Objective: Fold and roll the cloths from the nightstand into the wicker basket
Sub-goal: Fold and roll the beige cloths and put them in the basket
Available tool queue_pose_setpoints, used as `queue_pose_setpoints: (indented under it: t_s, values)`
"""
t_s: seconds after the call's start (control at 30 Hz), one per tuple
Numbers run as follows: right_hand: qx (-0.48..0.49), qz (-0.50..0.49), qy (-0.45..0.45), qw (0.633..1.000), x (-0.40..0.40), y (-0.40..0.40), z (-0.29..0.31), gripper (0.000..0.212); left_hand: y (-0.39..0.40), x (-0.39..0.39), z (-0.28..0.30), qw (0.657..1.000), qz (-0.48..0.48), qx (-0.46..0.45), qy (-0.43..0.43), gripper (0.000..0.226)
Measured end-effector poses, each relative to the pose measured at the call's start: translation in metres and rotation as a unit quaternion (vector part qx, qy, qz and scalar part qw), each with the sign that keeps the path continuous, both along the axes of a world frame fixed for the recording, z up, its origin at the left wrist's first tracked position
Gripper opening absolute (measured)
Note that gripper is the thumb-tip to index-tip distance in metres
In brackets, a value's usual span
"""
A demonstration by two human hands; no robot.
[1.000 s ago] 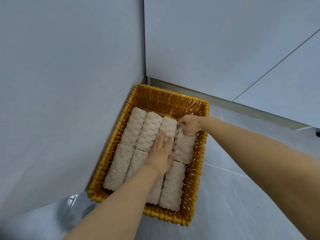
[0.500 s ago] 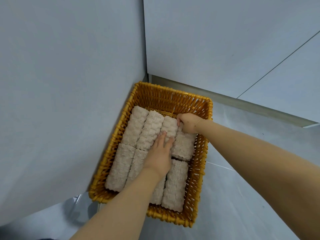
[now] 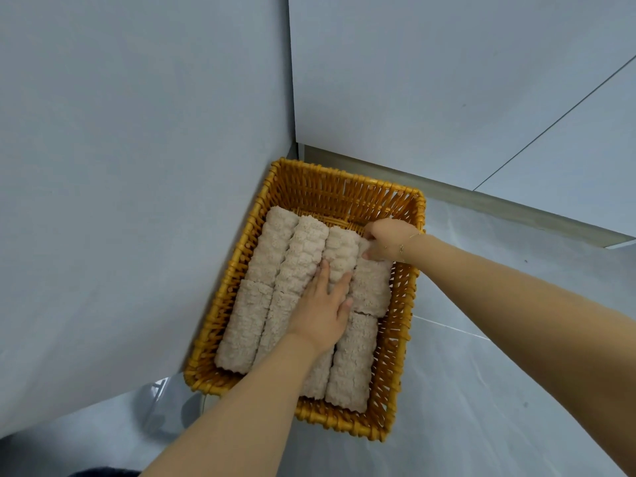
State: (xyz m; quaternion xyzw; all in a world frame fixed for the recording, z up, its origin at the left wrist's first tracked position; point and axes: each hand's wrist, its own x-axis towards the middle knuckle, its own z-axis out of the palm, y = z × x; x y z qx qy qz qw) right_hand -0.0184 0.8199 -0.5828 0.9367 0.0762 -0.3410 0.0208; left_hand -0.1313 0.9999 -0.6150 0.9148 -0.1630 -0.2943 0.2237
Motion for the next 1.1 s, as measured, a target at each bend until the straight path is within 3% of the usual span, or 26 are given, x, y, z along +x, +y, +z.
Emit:
queue_pose_setpoints:
  t_s: [0.1, 0.17, 0.27, 0.33, 0.47, 0.57, 0.77, 0.87, 1.0, 1.1]
  values:
    - [0.048, -0.033, -0.128, 0.99, -0.027, -0.006, 0.014, 0.041, 0.003, -0.012, 0.008, 0.992, -0.031, 0.024, -0.119, 0.054]
    - [0.126, -0.072, -0.243, 0.959, -0.068, -0.005, 0.02, 0.039, 0.011, -0.034, 0.012, 0.981, -0.042, 0.042, -0.185, 0.055]
    - [0.139, -0.113, -0.311, 0.933, -0.149, 0.012, 0.006, 0.038, 0.024, -0.06, 0.004, 0.978, 0.04, 0.095, -0.184, 0.058]
    - [0.125, -0.124, -0.3, 0.938, -0.189, 0.029, -0.011, 0.04, 0.031, -0.063, -0.002, 0.974, 0.095, 0.139, -0.153, 0.063]
    - [0.114, -0.159, -0.299, 0.934, -0.203, 0.048, -0.029, 0.045, 0.033, -0.044, -0.009, 0.984, 0.036, 0.168, -0.049, 0.065]
    - [0.115, -0.2, -0.285, 0.93, -0.194, 0.051, -0.025, 0.045, 0.028, -0.037, -0.015, 0.982, 0.029, 0.179, -0.053, 0.067]
    - [0.082, -0.185, -0.252, 0.946, -0.194, 0.052, -0.021, 0.046, 0.016, -0.039, -0.018, 0.978, 0.034, 0.199, -0.044, 0.082]
    - [0.059, -0.155, -0.224, 0.96, -0.197, 0.053, -0.015, 0.048, 0.023, -0.039, 0.001, 0.979, 0.027, 0.192, -0.062, 0.076]
    - [0.093, -0.018, -0.158, 0.983, -0.21, 0.074, -0.011, 0.064, 0.05, -0.042, 0.026, 0.976, 0.037, 0.157, -0.145, 0.067]
    - [0.1, -0.006, -0.065, 0.993, -0.215, 0.085, -0.013, 0.069, 0.066, -0.044, 0.019, 0.979, 0.027, 0.178, -0.095, 0.075]
